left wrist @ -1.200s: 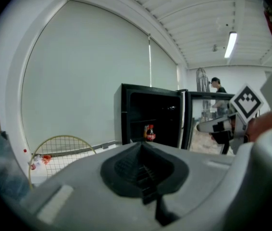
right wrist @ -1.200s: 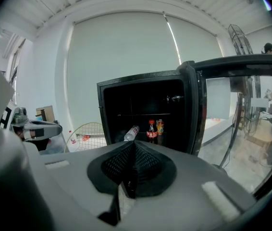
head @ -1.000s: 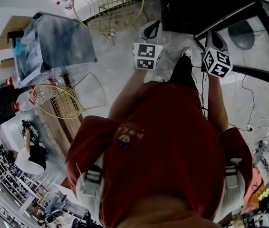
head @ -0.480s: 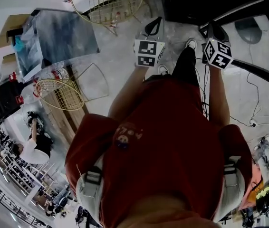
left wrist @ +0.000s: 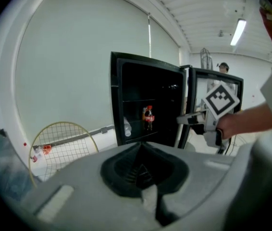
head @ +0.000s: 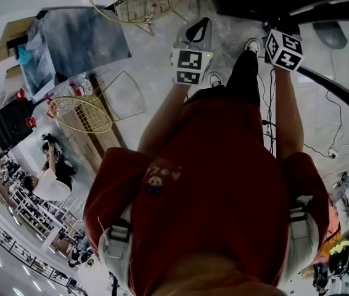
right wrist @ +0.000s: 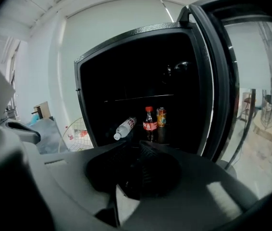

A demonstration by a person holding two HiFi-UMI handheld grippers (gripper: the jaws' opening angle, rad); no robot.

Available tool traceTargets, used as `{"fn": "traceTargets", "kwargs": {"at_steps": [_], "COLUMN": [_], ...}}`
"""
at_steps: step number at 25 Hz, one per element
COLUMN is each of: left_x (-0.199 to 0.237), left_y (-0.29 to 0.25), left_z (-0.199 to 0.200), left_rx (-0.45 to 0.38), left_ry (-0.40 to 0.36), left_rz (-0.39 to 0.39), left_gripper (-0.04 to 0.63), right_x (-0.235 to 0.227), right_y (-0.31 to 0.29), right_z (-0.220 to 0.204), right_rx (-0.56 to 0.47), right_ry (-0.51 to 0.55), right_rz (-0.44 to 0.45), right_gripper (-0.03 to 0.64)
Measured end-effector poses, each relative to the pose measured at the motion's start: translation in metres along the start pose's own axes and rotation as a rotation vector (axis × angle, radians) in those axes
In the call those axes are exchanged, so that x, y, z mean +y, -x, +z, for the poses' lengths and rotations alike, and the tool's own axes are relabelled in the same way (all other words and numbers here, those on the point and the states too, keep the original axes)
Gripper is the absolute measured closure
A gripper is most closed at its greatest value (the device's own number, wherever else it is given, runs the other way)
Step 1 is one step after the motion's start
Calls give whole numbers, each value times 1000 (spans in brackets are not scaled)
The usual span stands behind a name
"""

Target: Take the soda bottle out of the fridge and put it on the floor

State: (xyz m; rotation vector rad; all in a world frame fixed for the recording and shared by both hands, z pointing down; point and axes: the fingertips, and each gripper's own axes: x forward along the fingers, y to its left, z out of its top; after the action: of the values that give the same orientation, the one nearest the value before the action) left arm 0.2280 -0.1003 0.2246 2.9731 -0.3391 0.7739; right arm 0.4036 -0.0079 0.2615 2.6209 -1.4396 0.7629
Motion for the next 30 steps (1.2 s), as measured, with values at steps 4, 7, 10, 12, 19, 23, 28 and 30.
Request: {"fn": "traceTargets", "kwargs": {"at_steps": [4, 7, 10, 12, 19, 23, 28, 30], "left_x": [-3, -3, -5, -5, -8, -7, 6, 10], "left_y": [-12, -20, -31, -37, -56, -59, -55, -56], "left_z": [-3, -5, -2, 1, 5, 8, 0, -2], "left_rx": [21, 39, 46, 44, 68, 74, 97, 102], "left_ry": [9, 26, 24, 32, 49, 43, 62, 65], "left_rz": [2, 4, -1, -3, 4, 20, 70, 83], "left_gripper": [596, 597, 597, 597, 596, 596, 596, 597], "right_x": [-9, -15, -24, -30, -48, -56, -63, -65], "right_y": [-24, -42, -60, -72, -116, -143, -170, -180], "right_z": [4, 5, 10, 13, 23, 30, 35, 33], "right_rx": [-1, -1, -9, -16, -30, -38, -24, -20], "right_ry": [10, 14, 23, 34, 40, 44, 22, 24], "right_rz": [11, 12, -2, -6, -9, -14, -28, -29], "right_gripper": [540, 510, 483, 464, 363, 326, 272, 267]}}
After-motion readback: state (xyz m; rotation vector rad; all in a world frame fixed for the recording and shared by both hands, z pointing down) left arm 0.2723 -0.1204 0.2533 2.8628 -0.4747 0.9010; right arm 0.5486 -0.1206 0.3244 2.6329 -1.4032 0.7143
